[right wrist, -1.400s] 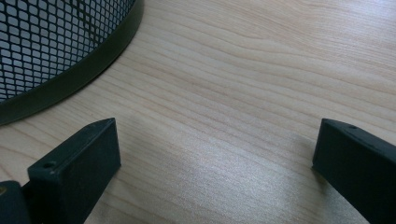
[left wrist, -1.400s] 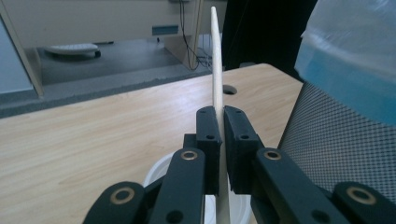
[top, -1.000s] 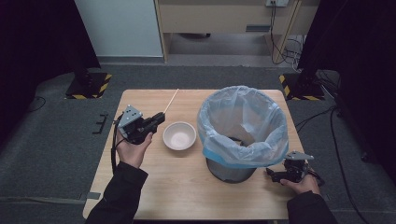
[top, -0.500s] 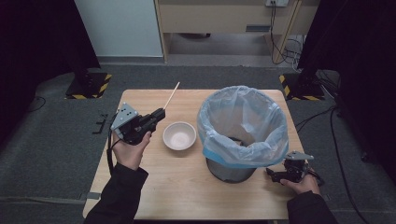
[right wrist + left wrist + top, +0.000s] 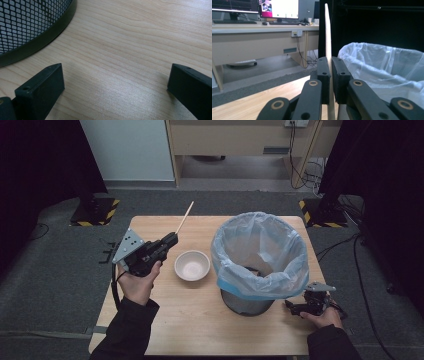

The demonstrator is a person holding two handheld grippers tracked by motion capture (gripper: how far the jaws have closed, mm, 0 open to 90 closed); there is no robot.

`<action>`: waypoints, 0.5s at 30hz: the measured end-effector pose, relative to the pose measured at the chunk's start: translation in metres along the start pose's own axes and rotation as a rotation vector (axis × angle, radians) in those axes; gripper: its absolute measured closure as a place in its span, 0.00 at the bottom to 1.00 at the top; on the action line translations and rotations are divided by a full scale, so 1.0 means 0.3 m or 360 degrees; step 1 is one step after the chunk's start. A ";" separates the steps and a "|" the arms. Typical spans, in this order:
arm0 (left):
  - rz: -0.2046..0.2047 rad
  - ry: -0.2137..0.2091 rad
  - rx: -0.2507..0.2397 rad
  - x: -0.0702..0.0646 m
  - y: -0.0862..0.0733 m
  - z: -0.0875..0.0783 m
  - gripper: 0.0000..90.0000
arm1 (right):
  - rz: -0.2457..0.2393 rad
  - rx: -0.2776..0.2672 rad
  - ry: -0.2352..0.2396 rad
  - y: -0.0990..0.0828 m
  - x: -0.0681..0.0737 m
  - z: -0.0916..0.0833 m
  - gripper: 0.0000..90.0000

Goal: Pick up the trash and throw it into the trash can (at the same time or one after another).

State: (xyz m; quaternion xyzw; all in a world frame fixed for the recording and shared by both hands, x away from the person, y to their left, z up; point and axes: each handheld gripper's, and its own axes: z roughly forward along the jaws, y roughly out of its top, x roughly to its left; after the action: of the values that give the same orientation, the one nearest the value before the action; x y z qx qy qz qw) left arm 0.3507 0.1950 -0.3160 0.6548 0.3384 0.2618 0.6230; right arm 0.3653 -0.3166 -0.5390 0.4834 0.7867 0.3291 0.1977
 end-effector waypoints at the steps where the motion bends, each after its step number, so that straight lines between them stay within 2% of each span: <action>1: 0.0003 -0.0014 -0.0016 -0.011 0.010 0.000 0.95 | 0.0000 0.0000 0.0000 0.000 0.000 0.000 0.01; 9: 0.0012 -0.0060 -0.0066 -0.050 0.044 0.006 0.94 | 0.0000 0.0000 0.0000 0.000 0.000 0.000 0.01; 15: 0.0047 -0.0111 -0.0104 -0.101 0.095 0.024 0.94 | 0.0000 0.0000 0.0000 0.000 0.000 0.000 0.01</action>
State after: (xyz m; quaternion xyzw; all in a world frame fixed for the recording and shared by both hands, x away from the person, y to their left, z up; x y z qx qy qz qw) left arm 0.3405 0.1672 -0.2858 0.6477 0.2980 0.2589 0.6516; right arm 0.3652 -0.3166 -0.5390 0.4833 0.7868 0.3291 0.1978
